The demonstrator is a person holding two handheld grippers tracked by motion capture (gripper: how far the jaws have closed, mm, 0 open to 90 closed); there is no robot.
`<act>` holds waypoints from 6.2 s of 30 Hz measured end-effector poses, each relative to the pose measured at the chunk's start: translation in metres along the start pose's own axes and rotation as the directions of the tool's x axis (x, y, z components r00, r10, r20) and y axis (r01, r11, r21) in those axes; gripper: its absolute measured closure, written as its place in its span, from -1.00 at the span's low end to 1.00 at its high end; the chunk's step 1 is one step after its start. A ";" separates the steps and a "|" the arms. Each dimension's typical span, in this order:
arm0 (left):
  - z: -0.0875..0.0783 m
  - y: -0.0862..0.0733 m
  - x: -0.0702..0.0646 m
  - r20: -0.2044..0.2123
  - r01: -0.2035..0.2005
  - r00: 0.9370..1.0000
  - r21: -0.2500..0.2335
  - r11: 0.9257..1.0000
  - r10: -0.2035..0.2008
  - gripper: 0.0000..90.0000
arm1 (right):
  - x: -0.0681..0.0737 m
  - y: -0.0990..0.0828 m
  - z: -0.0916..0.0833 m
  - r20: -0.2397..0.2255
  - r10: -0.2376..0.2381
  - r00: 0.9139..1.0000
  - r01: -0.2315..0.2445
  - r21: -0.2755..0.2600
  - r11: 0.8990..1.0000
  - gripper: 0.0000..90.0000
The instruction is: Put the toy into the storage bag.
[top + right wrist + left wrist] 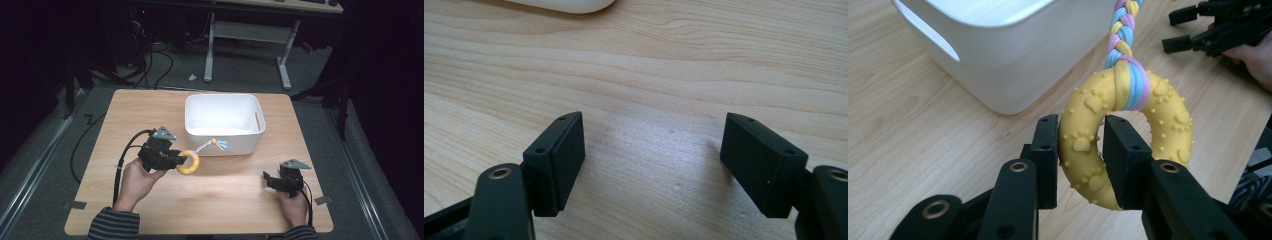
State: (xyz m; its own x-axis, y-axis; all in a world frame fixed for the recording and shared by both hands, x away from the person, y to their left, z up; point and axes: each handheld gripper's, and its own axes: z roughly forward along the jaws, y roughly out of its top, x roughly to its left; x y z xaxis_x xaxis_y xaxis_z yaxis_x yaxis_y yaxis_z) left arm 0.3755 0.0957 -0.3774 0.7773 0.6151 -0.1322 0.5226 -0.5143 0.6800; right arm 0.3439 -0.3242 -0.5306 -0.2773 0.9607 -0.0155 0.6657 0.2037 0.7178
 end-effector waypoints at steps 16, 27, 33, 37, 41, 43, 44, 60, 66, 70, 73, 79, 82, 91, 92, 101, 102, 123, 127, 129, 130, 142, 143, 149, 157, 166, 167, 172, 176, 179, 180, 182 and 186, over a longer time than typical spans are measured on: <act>-0.011 0.018 0.012 0.010 0.038 0.999 -0.045 0.998 -0.038 0.52 | 0.001 -0.001 -0.001 -0.003 -0.002 1.000 0.002 0.002 1.000 -0.42; -0.023 0.039 0.014 0.028 0.034 0.999 -0.087 0.996 -0.032 0.52 | 0.001 -0.001 -0.001 -0.004 -0.002 1.000 0.002 0.002 1.000 -0.43; -0.025 0.052 0.013 0.030 0.025 0.999 -0.088 0.996 -0.023 0.52 | 0.001 -0.001 -0.001 -0.005 -0.003 1.000 0.003 0.001 1.000 -0.43; -0.019 0.059 0.014 0.037 0.018 0.999 -0.076 0.997 -0.016 0.52 | 0.001 -0.001 -0.001 -0.005 -0.004 1.000 0.004 0.001 1.000 -0.43; -0.012 0.067 0.013 0.025 0.009 1.000 -0.058 0.998 -0.007 0.52 | 0.001 -0.001 -0.001 -0.005 -0.004 1.000 0.004 0.001 1.000 -0.43; -0.011 0.070 0.012 0.015 0.002 1.000 -0.055 0.998 -0.001 0.52 | 0.001 -0.001 -0.001 -0.005 -0.004 1.000 0.004 0.001 1.000 -0.43; -0.010 0.073 0.012 0.010 0.000 1.000 -0.050 0.999 0.000 0.52 | 0.001 -0.001 -0.001 -0.005 -0.004 1.000 0.004 0.001 1.000 -0.43; 0.013 0.102 0.023 -0.003 0.007 1.000 -0.017 1.000 -0.007 0.52 | 0.001 -0.001 -0.001 -0.007 -0.006 1.000 0.006 0.002 1.000 -0.43; 0.023 0.115 0.023 -0.010 -0.005 1.000 0.002 1.000 0.005 0.52 | 0.001 -0.001 -0.001 -0.007 -0.007 1.000 0.007 0.002 1.000 -0.43; 0.026 0.123 0.024 0.006 0.002 1.000 0.002 1.000 -0.002 0.52 | 0.001 -0.001 -0.001 -0.010 -0.010 1.000 0.010 0.001 1.000 -0.43; 0.030 0.124 0.030 0.010 0.028 1.000 -0.005 1.000 -0.028 0.52 | 0.002 -0.001 -0.001 -0.014 -0.012 1.000 0.012 0.001 1.000 -0.43; 0.041 0.126 0.031 -0.004 0.037 0.999 0.011 0.999 -0.037 0.52 | 0.002 -0.001 0.000 -0.018 -0.021 1.000 0.021 -0.001 1.000 -0.43; 0.049 0.129 0.031 0.036 0.053 0.998 0.014 0.998 -0.054 0.52 | 0.003 -0.002 -0.002 -0.024 -0.022 0.999 0.022 0.002 1.000 -0.43; 0.076 0.139 0.031 0.019 0.051 0.998 0.062 0.997 -0.052 0.52 | 0.002 -0.002 -0.002 -0.024 -0.024 0.999 0.024 -0.001 1.000 -0.42; 0.077 0.141 0.032 0.004 0.051 0.999 0.067 0.996 -0.051 0.52 | 0.002 -0.001 -0.001 -0.022 -0.020 1.000 0.020 -0.001 1.000 -0.43; 0.096 0.143 0.028 -0.034 0.046 0.998 0.079 0.996 -0.044 0.52 | 0.002 -0.001 -0.001 -0.023 -0.020 1.000 0.020 -0.001 1.000 -0.43; 0.099 0.143 0.028 -0.035 0.045 0.998 0.081 0.996 -0.043 0.52 | 0.002 -0.001 -0.001 -0.024 -0.019 1.000 0.019 0.000 1.000 -0.43; 0.126 0.141 0.028 -0.039 0.032 0.999 0.180 0.983 -0.025 0.51 | 0.002 -0.001 -0.001 -0.023 -0.021 1.000 0.021 0.000 1.000 -0.43; 0.133 0.141 0.029 -0.028 0.038 0.999 0.200 0.979 -0.033 0.51 | 0.003 -0.001 -0.001 -0.024 -0.022 0.999 0.022 0.000 1.000 -0.43; 0.136 0.140 0.027 -0.037 0.023 0.999 0.224 0.974 -0.015 0.51 | 0.003 -0.001 -0.001 -0.023 -0.022 0.999 0.022 0.000 1.000 -0.43; 0.138 0.140 0.027 -0.043 0.013 0.999 0.238 0.971 -0.003 0.51 | 0.003 -0.001 -0.001 -0.024 -0.023 0.999 0.023 0.000 1.000 -0.43; 0.139 0.137 0.028 -0.052 0.013 0.999 0.268 0.963 0.001 0.51 | 0.001 0.000 0.000 -0.031 -0.027 0.999 0.027 0.000 1.000 -0.42; 0.140 0.137 0.028 -0.052 0.015 0.999 0.270 0.963 -0.001 0.50 | 0.001 0.000 0.000 -0.031 -0.027 0.999 0.027 0.000 1.000 -0.43; 0.135 0.139 0.030 -0.017 0.038 0.999 0.234 0.972 -0.035 0.20 | 0.002 0.000 -0.001 -0.035 -0.031 0.999 0.031 0.000 1.000 -0.43; 0.118 0.142 0.020 -0.054 0.019 0.998 0.175 0.984 -0.010 -0.06 | 0.002 0.000 0.000 -0.035 -0.032 0.999 0.032 0.001 0.999 -0.43; 0.078 0.130 0.024 -0.081 0.049 0.996 0.070 0.996 -0.044 -0.12 | 0.002 -0.001 -0.001 -0.032 -0.030 0.999 0.030 0.000 1.000 -0.43; 0.075 0.128 0.025 -0.085 0.048 0.995 0.070 0.996 -0.042 -0.12 | 0.002 -0.001 -0.001 -0.032 -0.030 0.999 0.030 0.000 1.000 -0.43; 0.060 0.117 0.030 -0.097 0.058 0.994 0.022 0.998 -0.055 -0.12 | 0.002 -0.001 -0.001 -0.032 -0.029 0.999 0.029 0.000 1.000 -0.43; 0.049 0.111 0.032 -0.103 0.061 0.993 0.003 0.998 -0.060 -0.12 | 0.002 -0.001 -0.001 -0.032 -0.029 0.999 0.029 0.000 1.000 -0.43; 0.039 0.106 0.031 -0.120 0.048 0.992 -0.001 0.999 -0.048 -0.10 | 0.002 -0.001 -0.001 -0.031 -0.030 0.999 0.030 0.000 1.000 -0.43; 0.037 0.105 0.031 -0.121 0.047 0.991 -0.007 0.999 -0.048 -0.10 | 0.002 -0.001 -0.001 -0.031 -0.029 0.999 0.029 0.000 1.000 -0.43; 0.030 0.102 0.032 -0.114 0.049 0.992 -0.031 0.998 -0.052 -0.10 | 0.002 -0.001 -0.001 -0.030 -0.030 0.999 0.030 -0.001 1.000 -0.43; 0.018 0.097 0.035 -0.119 0.048 0.991 -0.058 0.997 -0.055 -0.10 | 0.002 -0.001 -0.001 -0.029 -0.030 0.999 0.030 -0.001 1.000 -0.43</act>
State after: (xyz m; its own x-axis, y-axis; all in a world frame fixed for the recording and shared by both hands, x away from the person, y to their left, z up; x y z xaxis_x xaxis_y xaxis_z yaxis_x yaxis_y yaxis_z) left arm 0.4594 0.0566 -0.3286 0.7001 0.7092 -0.0826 0.5385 -0.4486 0.7133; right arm 0.3420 -0.3224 -0.5307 -0.3168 0.9483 -0.0167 0.6567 0.2320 0.7176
